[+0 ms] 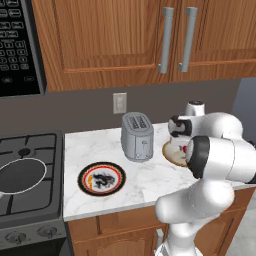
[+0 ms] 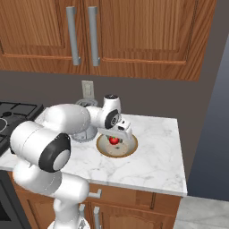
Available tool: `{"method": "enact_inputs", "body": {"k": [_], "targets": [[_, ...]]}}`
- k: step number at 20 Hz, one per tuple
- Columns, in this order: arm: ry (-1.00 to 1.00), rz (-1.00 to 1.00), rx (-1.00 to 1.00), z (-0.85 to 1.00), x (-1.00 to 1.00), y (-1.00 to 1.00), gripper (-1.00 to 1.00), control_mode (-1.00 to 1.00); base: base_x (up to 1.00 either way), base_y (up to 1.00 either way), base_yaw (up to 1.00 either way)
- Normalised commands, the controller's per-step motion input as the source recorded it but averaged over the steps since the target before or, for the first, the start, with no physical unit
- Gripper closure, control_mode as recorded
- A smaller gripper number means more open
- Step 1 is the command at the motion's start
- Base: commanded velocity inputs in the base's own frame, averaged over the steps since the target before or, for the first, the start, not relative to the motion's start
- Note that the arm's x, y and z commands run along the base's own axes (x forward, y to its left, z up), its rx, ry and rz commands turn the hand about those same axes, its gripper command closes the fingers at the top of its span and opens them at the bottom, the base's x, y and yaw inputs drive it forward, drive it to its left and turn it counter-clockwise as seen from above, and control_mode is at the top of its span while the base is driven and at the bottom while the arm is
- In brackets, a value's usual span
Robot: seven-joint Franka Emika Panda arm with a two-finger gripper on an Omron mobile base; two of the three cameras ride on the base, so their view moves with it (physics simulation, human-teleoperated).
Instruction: Place the shrimp on the plate and place the tomato on the same plate.
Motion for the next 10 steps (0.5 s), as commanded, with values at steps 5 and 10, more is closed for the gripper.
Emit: {"method": "enact_inputs", "body": {"k": [5, 10], "targets": [[-0.05, 0.0, -0.01, 0.46, -0.77, 0.11, 1.0, -1.0, 0.0, 0.0, 0.0], [-0.03, 0.0, 0.0, 0.34, -0.89, 0.3, 1.0, -1.0, 0.0, 0.0, 0.0]]}}
